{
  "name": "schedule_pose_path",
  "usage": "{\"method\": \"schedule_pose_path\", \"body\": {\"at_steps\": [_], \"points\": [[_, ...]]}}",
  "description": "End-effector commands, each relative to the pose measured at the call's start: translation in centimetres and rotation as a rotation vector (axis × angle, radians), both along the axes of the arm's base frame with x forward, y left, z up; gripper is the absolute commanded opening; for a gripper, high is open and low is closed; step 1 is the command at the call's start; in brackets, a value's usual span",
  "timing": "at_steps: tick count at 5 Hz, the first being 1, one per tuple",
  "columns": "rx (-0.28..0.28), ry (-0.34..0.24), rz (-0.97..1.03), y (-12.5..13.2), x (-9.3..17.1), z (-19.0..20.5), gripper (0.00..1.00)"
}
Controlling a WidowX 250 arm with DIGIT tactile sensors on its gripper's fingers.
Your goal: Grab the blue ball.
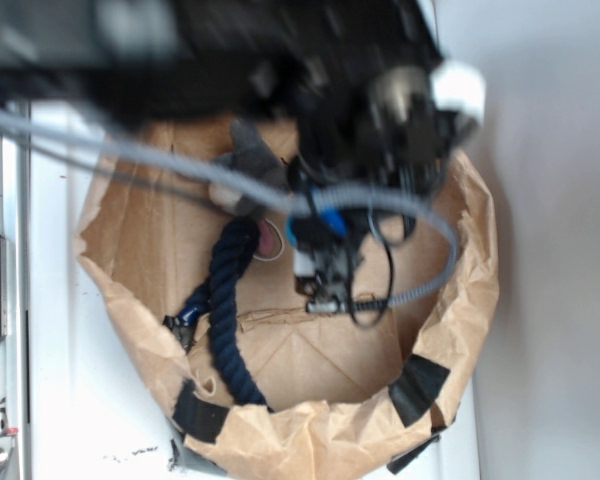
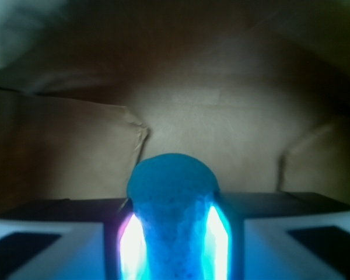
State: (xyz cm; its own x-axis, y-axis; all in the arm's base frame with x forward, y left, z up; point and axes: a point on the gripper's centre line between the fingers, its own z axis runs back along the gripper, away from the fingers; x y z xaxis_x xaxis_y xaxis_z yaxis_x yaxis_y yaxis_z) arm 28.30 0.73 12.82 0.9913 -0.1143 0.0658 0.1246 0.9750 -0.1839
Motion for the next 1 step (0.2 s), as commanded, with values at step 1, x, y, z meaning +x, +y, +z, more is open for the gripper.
{"method": "schedule_pose_path", "body": {"at_steps": [1], "points": [[-0.045,-0.115,0.033,1.74,-1.09,6.78,0.00]]}}
